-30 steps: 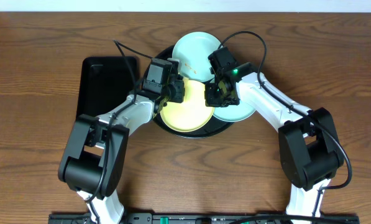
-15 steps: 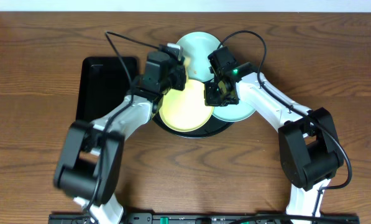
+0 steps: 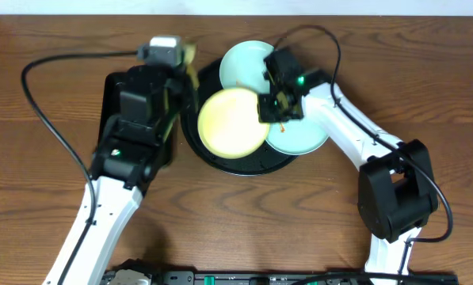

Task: Clean dirty plates on tray and stack at the side
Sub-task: 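Lift the yellow plate with the right gripper and place it at right side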

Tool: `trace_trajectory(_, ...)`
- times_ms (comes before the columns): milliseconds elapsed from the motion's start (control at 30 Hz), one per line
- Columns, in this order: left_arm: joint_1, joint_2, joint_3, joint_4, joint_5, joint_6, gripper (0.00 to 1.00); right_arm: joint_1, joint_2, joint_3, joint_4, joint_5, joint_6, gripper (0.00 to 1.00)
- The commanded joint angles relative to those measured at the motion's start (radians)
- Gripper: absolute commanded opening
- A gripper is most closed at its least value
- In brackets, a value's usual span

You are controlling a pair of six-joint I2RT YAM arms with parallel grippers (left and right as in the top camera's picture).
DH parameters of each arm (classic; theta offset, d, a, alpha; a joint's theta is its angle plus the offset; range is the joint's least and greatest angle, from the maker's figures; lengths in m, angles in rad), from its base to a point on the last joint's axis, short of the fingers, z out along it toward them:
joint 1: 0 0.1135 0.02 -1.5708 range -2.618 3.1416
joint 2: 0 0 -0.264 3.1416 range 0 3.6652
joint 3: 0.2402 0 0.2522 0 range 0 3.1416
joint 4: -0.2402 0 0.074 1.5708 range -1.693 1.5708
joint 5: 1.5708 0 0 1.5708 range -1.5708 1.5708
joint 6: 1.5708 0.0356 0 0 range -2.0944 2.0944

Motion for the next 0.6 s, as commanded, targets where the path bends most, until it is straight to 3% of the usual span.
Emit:
trace_trajectory(0, 0.062, 0.007, -0.006, -0.132, -0.038, -0.098, 0.08, -0.003, -0.058, 0.152, -0.058, 0.093, -0.104, 0.01)
trace_trajectory(233, 0.153, 0.059, -0.007, -0.334, -0.037, -0.114, 0.08, -0.006, -0.159, 0.277, -0.108, 0.475, -0.21, 0.01)
trace_trajectory(433, 0.181, 0.111, -0.007, -0.366, -0.037, -0.113, 0.08, -0.04, -0.181, 0.276, -0.159, 0.882, -0.179, 0.01)
trace_trajectory(500, 0.182, 0.13, -0.007, -0.365, -0.037, -0.113, 0.08, -0.056, -0.18, 0.266, -0.164, 0.902, -0.145, 0.01)
trace_trajectory(567, 0.182, 0.147, -0.007, -0.365, -0.037, -0.113, 0.08, -0.063, -0.18, 0.266, -0.166, 0.795, -0.129, 0.01)
